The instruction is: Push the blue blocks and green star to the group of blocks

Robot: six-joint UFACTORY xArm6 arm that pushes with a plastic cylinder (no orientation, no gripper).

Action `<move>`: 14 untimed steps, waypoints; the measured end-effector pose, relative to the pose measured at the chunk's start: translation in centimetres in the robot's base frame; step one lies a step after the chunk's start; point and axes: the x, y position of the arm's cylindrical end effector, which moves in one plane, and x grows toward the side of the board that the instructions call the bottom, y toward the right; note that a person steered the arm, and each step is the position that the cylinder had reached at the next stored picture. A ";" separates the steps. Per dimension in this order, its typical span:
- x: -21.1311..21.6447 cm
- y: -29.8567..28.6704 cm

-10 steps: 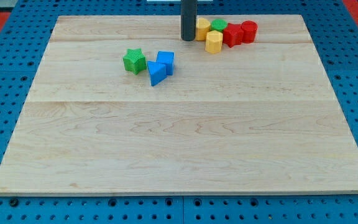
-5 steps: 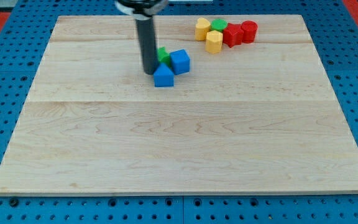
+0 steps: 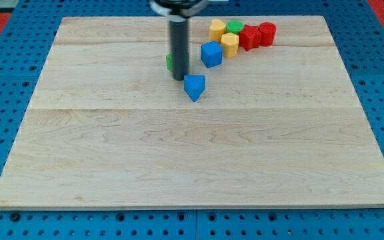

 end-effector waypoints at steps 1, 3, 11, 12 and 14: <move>-2.8 -1.1; -3.4 7.6; -0.8 6.8; -2.0 4.6; -5.7 8.1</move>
